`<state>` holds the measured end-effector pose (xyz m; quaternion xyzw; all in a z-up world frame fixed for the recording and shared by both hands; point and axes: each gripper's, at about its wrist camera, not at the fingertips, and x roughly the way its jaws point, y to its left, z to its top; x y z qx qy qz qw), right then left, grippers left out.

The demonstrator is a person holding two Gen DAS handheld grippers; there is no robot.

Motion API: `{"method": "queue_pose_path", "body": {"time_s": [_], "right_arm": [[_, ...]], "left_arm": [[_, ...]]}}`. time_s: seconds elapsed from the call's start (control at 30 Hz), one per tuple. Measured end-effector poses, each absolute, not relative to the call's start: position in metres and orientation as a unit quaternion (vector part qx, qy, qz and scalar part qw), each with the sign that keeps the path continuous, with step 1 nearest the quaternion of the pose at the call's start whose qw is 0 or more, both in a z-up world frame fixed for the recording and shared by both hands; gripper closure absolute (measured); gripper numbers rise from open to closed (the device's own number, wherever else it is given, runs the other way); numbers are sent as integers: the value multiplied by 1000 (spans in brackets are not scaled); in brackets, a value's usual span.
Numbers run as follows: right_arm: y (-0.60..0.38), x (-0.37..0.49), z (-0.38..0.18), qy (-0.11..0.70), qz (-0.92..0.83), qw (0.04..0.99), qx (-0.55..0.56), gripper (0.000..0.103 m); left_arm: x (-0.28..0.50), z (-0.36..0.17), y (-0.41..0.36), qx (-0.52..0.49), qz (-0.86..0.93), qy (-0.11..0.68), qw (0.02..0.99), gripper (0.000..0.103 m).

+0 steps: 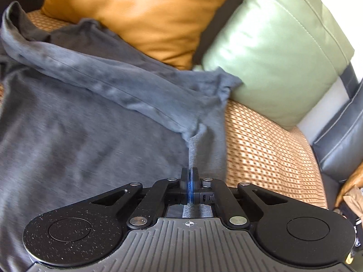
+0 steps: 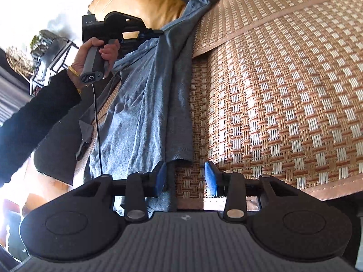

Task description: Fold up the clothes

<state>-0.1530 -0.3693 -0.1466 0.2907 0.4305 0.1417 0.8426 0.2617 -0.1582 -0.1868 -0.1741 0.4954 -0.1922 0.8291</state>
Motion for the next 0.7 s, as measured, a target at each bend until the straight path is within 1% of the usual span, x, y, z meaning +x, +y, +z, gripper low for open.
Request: {"method": "queue_pose_path", "body": {"time_s": [0.17,0.3,0.37,0.43,0.53,0.63,0.67,0.7], "right_arm": [[-358,-151,-137,432,145,858,236,62],[-341,-148,-128,429,151,878,151,63],[-332,-146,-129,430,154,883,108,63],[-323,-143,-131,432,158,886,60,63],[-305,-140,-133,427,169,888,-12,63],[-296,-141,-130,412,171,893,-49,63],[-293,-141,-129,406,170,896,-56,63],[-291,-140,-127,399,168,899,-63,63]], "left_arm": [[268,-193,-147,-174,-174,499,831,103],[273,-199,-133,-173,-154,499,835,103],[271,-198,-126,-175,-160,501,832,97],[266,-195,-120,-179,-176,503,827,84],[242,-179,-117,-156,-229,495,823,79],[196,-159,-121,-83,-282,489,821,78],[175,-154,-122,-53,-303,485,819,76],[154,-149,-122,-26,-320,482,815,70]]}}
